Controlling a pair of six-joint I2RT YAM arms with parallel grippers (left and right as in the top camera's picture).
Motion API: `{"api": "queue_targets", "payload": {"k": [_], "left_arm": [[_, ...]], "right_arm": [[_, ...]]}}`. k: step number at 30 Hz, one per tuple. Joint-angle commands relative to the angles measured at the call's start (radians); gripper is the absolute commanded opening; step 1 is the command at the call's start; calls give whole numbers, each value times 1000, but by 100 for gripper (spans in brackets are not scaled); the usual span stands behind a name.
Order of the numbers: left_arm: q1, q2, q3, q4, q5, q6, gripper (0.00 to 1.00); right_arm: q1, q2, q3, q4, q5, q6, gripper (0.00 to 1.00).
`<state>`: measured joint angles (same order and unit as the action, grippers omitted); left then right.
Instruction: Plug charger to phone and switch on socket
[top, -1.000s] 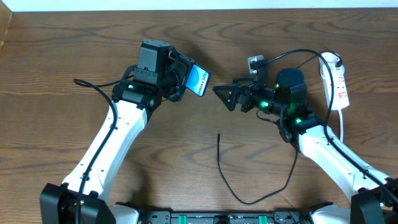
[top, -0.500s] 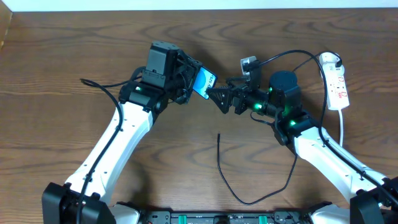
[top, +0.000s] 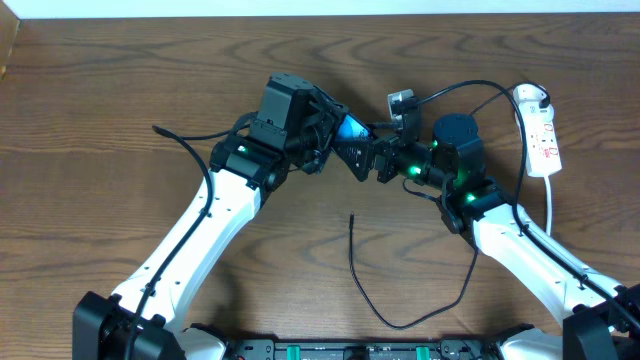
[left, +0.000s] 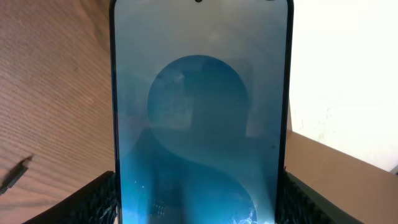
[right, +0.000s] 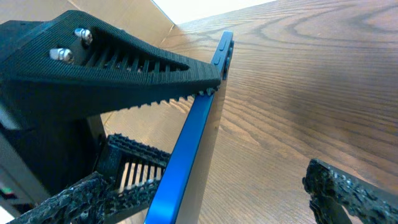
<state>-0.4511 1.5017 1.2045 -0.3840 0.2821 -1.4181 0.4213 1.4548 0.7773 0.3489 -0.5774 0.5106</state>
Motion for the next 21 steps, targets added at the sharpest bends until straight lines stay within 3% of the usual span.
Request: {"api": "queue_targets", "payload": {"k": [1,5,12,21], "left_arm": [[-18,-14,4,23,-8,-24,7],[-31,-12,4,35,-50,-29,7],[-33,-12,4,35,-70,-77,7],[-33,-7,4,34,-70,-99,7]], "right_arm": [[6,-3,14,-1,26,-18,99],[6,-3,14,-2,26,17,89],[6,-3,14,-2,26,79,84],[6,-3,14,-10,25,121,86]]}}
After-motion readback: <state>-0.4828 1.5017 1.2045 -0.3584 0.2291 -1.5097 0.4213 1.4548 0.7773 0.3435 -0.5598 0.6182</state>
